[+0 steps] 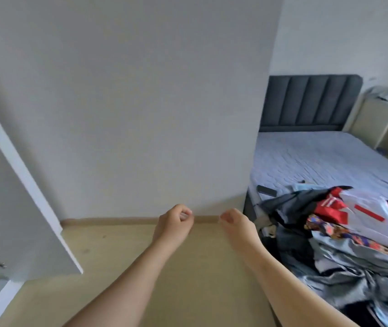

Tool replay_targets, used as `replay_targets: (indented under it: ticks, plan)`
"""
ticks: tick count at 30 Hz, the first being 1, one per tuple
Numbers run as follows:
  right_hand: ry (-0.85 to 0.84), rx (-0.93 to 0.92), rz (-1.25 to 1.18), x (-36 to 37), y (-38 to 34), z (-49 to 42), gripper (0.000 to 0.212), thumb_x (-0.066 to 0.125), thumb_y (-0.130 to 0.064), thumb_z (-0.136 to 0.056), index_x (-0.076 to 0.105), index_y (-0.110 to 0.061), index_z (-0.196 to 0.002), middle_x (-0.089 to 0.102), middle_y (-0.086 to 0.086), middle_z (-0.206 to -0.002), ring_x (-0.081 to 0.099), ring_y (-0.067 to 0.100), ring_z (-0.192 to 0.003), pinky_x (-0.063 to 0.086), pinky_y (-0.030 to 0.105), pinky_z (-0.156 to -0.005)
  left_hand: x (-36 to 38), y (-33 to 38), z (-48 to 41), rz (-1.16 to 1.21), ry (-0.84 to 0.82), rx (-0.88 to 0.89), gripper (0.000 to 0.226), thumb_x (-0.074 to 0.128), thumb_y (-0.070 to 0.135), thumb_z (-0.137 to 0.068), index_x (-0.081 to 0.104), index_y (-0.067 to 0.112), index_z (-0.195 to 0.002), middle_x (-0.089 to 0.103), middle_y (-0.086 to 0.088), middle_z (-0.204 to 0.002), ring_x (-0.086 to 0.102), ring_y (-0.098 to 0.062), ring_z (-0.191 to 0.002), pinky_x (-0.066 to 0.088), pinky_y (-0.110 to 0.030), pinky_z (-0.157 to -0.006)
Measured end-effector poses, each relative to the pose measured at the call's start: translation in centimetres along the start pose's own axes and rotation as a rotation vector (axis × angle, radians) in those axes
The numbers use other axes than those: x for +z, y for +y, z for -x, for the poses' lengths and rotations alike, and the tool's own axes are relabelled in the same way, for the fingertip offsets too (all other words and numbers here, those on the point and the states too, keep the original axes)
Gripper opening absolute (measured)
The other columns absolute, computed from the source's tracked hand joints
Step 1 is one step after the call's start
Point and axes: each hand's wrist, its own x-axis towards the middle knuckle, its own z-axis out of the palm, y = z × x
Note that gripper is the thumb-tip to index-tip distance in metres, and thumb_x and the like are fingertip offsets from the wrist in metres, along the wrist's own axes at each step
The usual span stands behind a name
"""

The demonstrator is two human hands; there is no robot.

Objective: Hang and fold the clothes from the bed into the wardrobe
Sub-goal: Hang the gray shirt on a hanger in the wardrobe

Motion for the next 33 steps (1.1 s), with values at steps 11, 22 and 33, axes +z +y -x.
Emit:
replay_targets:
  ticks: [11,22,33]
  plan:
    - [0.271,0.407,-0.057,-14.8,17.5,0.7,0.013,0.044,-0.021,-0.091,0.054,-0.019,-0.099,0.060,-0.002,-0.093,0.057,0.017,-0.082,0.046,0.029,-0.067,24.1,7.9,-2.3,-0.056,-0.485,0.173,0.023,0.055,0.008,-0.087,0.050,0.022,-0.070,0.051,0.006,-0.065,0.051,-0.007,-0.052,0.034,-0.006,-0.040]
    - [0.420,0.652,-0.131,-20.4,28.5,-10.2,0.015,0.043,-0.018,-0.090,0.054,-0.018,-0.101,0.060,-0.002,-0.096,0.057,0.015,-0.088,0.043,0.026,-0.069,39.9,13.8,-13.3,-0.328,-0.730,0.307,0.010,0.050,0.025,-0.085,0.054,0.033,-0.080,0.066,0.004,-0.091,0.064,-0.018,-0.084,0.053,-0.030,-0.077]
    - [0.402,0.779,-0.103,-28.5,44.2,-13.8,0.009,0.044,-0.016,-0.091,0.051,-0.013,-0.095,0.056,0.003,-0.092,0.051,0.014,-0.071,0.036,0.027,-0.059,59.3,15.9,-14.8,-0.588,-0.855,0.401,0.013,0.049,0.025,-0.091,0.055,0.024,-0.102,0.054,0.007,-0.105,0.051,-0.013,-0.087,0.039,-0.024,-0.069]
